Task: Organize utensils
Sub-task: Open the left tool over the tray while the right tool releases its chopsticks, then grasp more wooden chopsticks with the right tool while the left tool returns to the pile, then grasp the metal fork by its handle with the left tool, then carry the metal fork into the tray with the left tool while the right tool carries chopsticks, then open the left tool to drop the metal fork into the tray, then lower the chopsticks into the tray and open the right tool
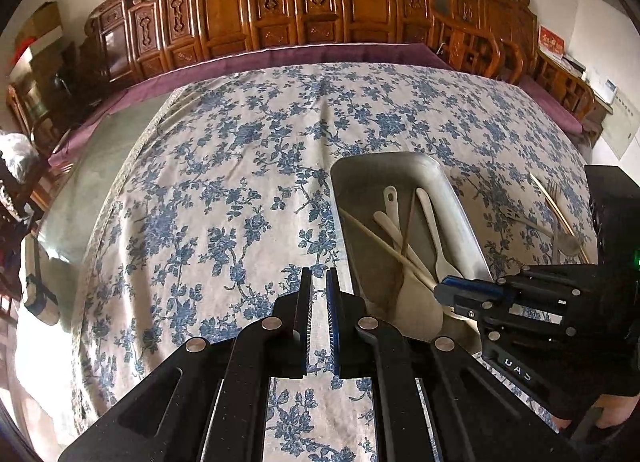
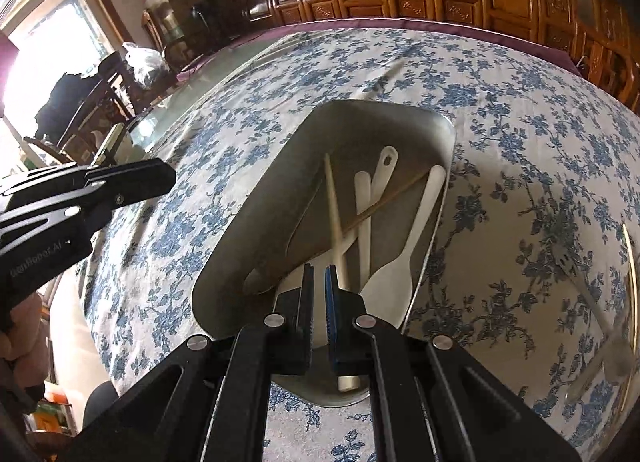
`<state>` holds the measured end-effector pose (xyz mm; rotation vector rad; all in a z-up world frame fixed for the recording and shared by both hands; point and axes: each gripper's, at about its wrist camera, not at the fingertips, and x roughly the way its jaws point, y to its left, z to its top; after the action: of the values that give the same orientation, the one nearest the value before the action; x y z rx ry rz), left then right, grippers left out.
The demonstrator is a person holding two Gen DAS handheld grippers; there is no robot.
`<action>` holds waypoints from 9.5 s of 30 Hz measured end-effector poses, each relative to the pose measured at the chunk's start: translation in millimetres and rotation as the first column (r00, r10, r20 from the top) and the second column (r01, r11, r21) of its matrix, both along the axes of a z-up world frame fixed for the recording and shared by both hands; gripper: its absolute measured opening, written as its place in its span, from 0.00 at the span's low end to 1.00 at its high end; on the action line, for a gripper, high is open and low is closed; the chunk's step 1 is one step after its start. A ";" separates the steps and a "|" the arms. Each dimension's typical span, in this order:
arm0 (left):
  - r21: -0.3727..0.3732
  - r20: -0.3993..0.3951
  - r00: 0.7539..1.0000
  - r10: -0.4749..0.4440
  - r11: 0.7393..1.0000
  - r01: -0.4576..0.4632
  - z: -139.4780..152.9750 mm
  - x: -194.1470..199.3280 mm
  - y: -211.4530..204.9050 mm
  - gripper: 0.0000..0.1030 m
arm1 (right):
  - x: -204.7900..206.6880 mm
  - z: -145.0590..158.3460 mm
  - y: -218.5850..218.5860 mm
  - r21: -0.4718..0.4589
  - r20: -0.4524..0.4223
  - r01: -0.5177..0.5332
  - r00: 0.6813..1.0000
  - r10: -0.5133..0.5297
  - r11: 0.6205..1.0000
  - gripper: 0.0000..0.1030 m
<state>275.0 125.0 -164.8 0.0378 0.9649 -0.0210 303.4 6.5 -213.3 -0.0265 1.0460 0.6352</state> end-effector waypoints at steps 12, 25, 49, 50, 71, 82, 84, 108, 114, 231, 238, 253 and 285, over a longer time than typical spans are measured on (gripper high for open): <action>0.001 0.020 0.999 -0.029 1.000 0.029 11.5 -6.3 -19.7 0.06 | -30.2 44.1 -47.9 0.032 0.135 -0.027 0.991 0.022 0.999 0.07; 0.002 0.042 0.990 -0.135 0.991 0.135 22.5 -2.9 -95.7 0.07 | -56.1 63.2 -183.5 -0.052 0.242 0.131 0.964 -0.115 0.990 0.07; -0.034 -0.020 0.957 -0.289 0.957 0.288 -11.1 -12.0 -210.8 0.31 | -21.4 -18.6 -306.0 -0.164 0.148 0.304 0.948 -0.281 0.938 0.27; -0.035 -0.025 0.956 -0.292 0.956 0.291 -13.8 -11.4 -213.3 0.31 | -18.7 -22.1 -306.6 -0.159 0.134 0.299 0.951 -0.279 0.941 0.27; -0.034 -0.096 0.946 -0.308 0.951 0.307 -51.8 0.8 -243.2 0.31 | 12.6 -41.6 -295.3 -0.166 0.086 0.228 0.973 -0.216 0.960 0.21; -0.023 -0.113 0.941 -0.320 0.947 0.320 -57.3 5.7 -261.2 0.31 | 10.2 -41.5 -298.5 -0.225 0.131 0.232 0.970 -0.206 0.946 0.06; -0.028 -0.115 0.939 -0.324 0.946 0.323 -58.6 9.8 -266.1 0.31 | 8.3 -38.4 -304.3 -0.221 0.141 0.251 0.964 -0.224 0.942 0.06; -0.078 -0.152 0.912 -0.381 0.924 0.374 -80.0 94.0 -341.9 0.19 | 11.6 -44.4 -330.3 -0.218 0.116 0.328 0.944 -0.310 0.919 0.06; -0.063 -0.169 0.915 -0.367 0.930 0.362 -89.5 101.7 -341.9 0.19 | 12.4 -45.0 -330.3 -0.208 0.110 0.329 0.943 -0.313 0.921 0.06; -0.019 0.057 0.998 -0.041 0.999 0.042 13.1 -22.0 -6.8 0.07 | -45.8 43.5 -42.5 -0.082 0.185 -0.004 0.983 0.019 0.997 0.06; -0.043 0.096 0.995 0.022 0.999 -0.018 11.9 -37.2 18.4 0.24 | -36.6 33.6 -24.0 -0.095 0.160 -0.006 0.987 0.021 0.995 0.06; -0.094 0.111 0.991 0.074 0.994 -0.063 3.5 -44.7 40.0 0.28 | -9.6 0.0 6.8 -0.158 0.088 0.020 0.996 -0.006 0.987 0.06; -0.087 0.114 0.993 -0.005 0.996 0.015 7.2 -51.8 -6.6 0.75 | -55.9 44.3 -87.5 -0.048 0.199 -0.004 0.980 0.014 0.999 0.14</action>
<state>223.1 118.4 -157.6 -0.0372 0.8488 -0.0695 247.4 -81.1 -169.0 -0.1339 0.8677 0.6027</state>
